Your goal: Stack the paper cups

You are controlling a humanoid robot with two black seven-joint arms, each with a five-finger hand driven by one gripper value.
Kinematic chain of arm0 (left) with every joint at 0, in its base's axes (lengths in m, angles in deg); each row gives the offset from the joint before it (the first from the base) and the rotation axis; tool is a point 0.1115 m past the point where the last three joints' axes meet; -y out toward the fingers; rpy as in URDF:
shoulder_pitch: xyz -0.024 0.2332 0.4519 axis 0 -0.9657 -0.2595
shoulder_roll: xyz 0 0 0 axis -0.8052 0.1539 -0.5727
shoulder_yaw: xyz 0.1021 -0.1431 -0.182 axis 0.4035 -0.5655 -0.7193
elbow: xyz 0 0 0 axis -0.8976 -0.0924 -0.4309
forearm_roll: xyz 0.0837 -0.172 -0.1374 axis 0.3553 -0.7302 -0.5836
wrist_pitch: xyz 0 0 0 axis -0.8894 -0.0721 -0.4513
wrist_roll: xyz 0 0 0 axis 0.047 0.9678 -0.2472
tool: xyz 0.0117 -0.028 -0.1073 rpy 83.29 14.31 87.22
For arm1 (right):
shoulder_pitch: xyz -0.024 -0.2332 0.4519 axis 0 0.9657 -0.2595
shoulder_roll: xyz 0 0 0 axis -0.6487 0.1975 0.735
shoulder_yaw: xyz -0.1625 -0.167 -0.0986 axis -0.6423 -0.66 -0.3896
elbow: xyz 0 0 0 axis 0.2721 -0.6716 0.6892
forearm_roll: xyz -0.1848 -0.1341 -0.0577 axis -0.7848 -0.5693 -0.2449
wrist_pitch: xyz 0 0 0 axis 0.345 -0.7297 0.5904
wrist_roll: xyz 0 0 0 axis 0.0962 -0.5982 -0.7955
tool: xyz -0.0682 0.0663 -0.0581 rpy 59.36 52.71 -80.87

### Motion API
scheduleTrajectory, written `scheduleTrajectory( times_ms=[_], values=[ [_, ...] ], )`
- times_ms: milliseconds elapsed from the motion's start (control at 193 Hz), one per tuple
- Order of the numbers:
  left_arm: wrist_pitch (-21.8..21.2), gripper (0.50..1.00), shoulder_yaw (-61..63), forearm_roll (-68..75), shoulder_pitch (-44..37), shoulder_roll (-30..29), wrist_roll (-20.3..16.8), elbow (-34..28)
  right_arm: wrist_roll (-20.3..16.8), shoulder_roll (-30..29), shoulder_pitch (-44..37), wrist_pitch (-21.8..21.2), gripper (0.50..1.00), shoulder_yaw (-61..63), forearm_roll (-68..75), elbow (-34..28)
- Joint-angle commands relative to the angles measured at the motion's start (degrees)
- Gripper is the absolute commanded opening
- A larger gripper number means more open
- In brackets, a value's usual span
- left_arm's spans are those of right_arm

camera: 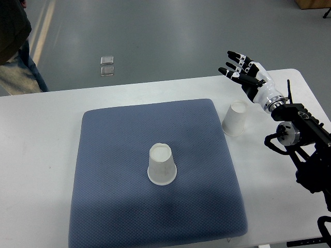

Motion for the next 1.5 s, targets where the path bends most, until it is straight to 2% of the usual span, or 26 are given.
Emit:
scheduleTrajectory(
  times_ms=[0,1493],
  values=[
    [0.0,1.000,-0.1,0.0,0.0,0.0,-0.1,-0.1,0.0,-0.1,0.0,0.0,0.917,-0.2,0.0,-0.2],
    [-0.1,1.000,-0.2,0.0,-0.1,0.0,-0.1,-0.3,0.1,0.9,0.0,-0.7,0.921,0.0,-0.2,-1.3]
  ],
)
